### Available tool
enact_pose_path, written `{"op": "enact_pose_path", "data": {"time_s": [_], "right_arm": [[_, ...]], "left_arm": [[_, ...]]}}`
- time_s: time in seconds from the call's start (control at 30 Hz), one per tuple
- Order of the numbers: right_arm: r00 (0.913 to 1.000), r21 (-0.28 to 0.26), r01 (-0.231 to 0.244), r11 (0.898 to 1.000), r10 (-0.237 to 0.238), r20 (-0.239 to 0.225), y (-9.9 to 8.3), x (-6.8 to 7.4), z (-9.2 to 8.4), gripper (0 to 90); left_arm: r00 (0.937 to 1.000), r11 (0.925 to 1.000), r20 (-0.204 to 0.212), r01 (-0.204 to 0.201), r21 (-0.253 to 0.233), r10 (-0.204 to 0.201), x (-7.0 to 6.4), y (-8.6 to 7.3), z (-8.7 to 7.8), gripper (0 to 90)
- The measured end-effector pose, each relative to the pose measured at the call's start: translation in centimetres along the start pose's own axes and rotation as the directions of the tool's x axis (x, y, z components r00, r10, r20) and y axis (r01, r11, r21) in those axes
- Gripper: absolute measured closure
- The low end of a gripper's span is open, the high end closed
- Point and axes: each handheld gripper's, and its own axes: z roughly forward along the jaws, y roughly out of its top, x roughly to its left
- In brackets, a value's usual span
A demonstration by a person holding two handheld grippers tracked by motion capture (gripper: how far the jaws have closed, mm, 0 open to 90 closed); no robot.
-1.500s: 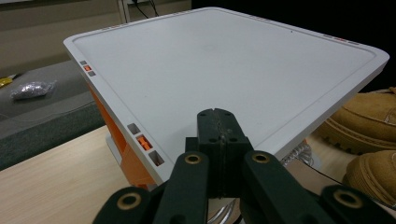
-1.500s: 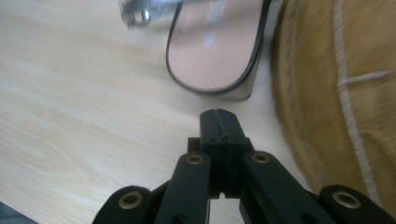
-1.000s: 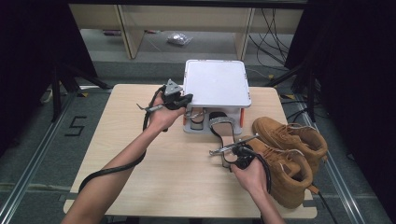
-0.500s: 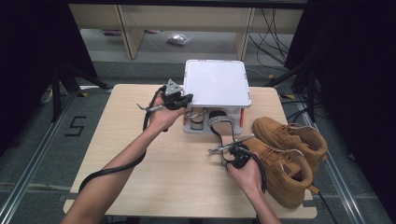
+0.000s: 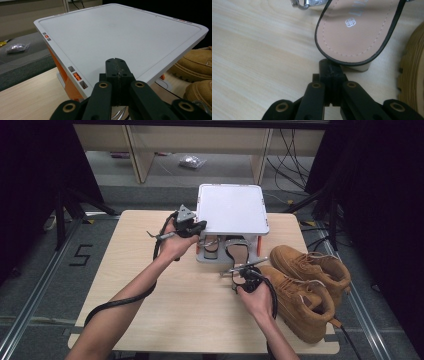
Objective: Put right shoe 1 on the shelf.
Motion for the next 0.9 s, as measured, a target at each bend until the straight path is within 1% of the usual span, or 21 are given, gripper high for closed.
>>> {"op": "enact_pose_path", "data": {"time_s": [0.07, 0.1, 0.13, 0.17, 0.2, 0.27, 0.33, 0.37, 0.4, 0.43, 0.47, 0.5, 0.57, 0.6, 0.63, 0.67, 0.7, 0.73, 0.8, 0.83, 0.9], "right_arm": [[0.9997, -0.001, -0.02, 1.0, 0.02, -0.014, 0.3, 0.4, -0.1, 90.0], [0.9997, -0.024, 0.022, 0.999, -0.022, -0.002, 0.4, 0.1, 0.0, 90.0], [0.9998, -0.037, 0.019, 0.999, -0.019, 0.002, 0.5, 0.2, 0.0, 90.0], [0.9999, -0.038, 0.016, 0.999, -0.016, 0.002, 0.7, 0.3, -0.1, 90.0], [0.9994, -0.047, 0.032, 0.998, -0.032, 0.015, 0.9, 0.2, -0.1, 90.0], [0.9996, -0.063, 0.023, 0.998, -0.022, 0.02, 1.3, 0.3, -0.3, 90.0], [0.9991, -0.074, 0.036, 0.997, -0.034, 0.026, 1.7, 0.2, -0.6, 90.0], [0.9992, -0.085, 0.025, 0.996, -0.023, 0.032, 1.9, 0.2, -0.7, 90.0], [0.9994, -0.089, 0.025, 0.996, -0.023, 0.027, 2.2, 0.2, -0.8, 90.0], [0.9988, -0.098, 0.033, 0.995, -0.03, 0.038, 2.4, 0.1, -0.9, 90.0], [0.9991, -0.096, 0.024, 0.995, -0.021, 0.037, 2.6, 0.2, -1.0, 90.0], [0.9987, -0.108, 0.033, 0.994, -0.028, 0.043, 2.8, 0.0, -1.1, 90.0], [0.9983, -0.116, 0.033, 0.993, -0.027, 0.052, 3.4, -0.2, -1.1, 90.0], [0.9986, -0.115, 0.025, 0.993, -0.019, 0.05, 3.6, -0.2, -1.1, 90.0], [0.9989, -0.113, 0.02, 0.993, -0.015, 0.044, 3.7, -0.2, -1.1, 90.0], [0.9988, -0.113, 0.025, 0.993, -0.02, 0.044, 3.9, -0.3, -1.0, 90.0], [0.9994, -0.121, 0.02, 0.993, -0.016, 0.031, 4.0, -0.2, -1.0, 90.0], [0.9986, -0.126, 0.04, 0.991, -0.036, 0.04, 4.2, -0.3, -0.9, 90.0], [0.9988, -0.139, 0.028, 0.99, -0.022, 0.043, 4.4, -0.1, -0.9, 90.0], [0.9992, -0.131, 0.018, 0.991, -0.014, 0.038, 4.6, -0.1, -0.9, 90.0], [0.9991, -0.137, 0.021, 0.99, -0.016, 0.04, 4.8, -0.1, -0.9, 90.0]], "left_arm": [[1.0, 1.0, 0.001, 0.001, -0.001, -0.001, 0.0, 0.0, 0.0, 89.8], [1.0, 1.0, 0.001, 0.003, -0.002, -0.003, 0.0, 0.0, 0.0, 89.8], [1.0, 1.0, 0.0, 0.001, 0.0, -0.001, 0.0, 0.0, 0.0, 89.8], [1.0, 1.0, 0.001, 0.001, -0.001, -0.001, 0.0, 0.0, 0.0, 89.8], [1.0, 1.0, 0.001, 0.002, -0.001, -0.002, 0.0, 0.0, 0.0, 89.8], [1.0, 1.0, 0.0, 0.001, -0.001, -0.001, 0.0, 0.0, 0.0, 89.8], [1.0, 1.0, 0.0, 0.002, -0.001, -0.002, 0.0, 0.0, 0.0, 89.8], [1.0, 1.0, -0.001, 0.002, 0.0, -0.002, -0.1, 0.0, 0.0, 89.8], [1.0, 1.0, 0.0, 0.002, -0.001, -0.002, 0.0, 0.0, 0.0, 89.9], [1.0, 1.0, 0.001, 0.004, -0.001, -0.004, 0.0, 0.0, 0.0, 89.8], [1.0, 1.0, 0.001, 0.004, -0.001, -0.004, 0.0, 0.0, 0.0, 89.8], [1.0, 1.0, 0.001, 0.004, -0.001, -0.004, 0.0, 0.0, 0.0, 89.8], [1.0, 1.0, 0.0, 0.004, -0.001, -0.004, 0.0, 0.0, 0.0, 89.9], [1.0, 1.0, 0.0, 0.004, -0.001, -0.004, 0.0, 0.0, 0.0, 89.8], [1.0, 1.0, 0.001, 0.005, -0.001, -0.005, 0.0, 0.0, 0.0, 89.8], [1.0, 1.0, 0.001, 0.004, -0.001, -0.004, 0.0, 0.0, 0.0, 89.8], [1.0, 1.0, 0.002, 0.004, 0.0, -0.004, 0.0, 0.0, 0.0, 89.8], [1.0, 1.0, 0.002, 0.003, 0.0, -0.003, 0.0, 0.0, 0.0, 89.8], [1.0, 1.0, 0.002, 0.004, 0.0, -0.004, 0.0, 0.0, 0.0, 89.8], [1.0, 1.0, 0.002, 0.004, 0.0, -0.004, 0.0, 0.0, 0.0, 89.8], [1.0, 1.0, 0.002, 0.004, 0.0, -0.004, 0.0, 0.0, 0.0, 89.8]]}}
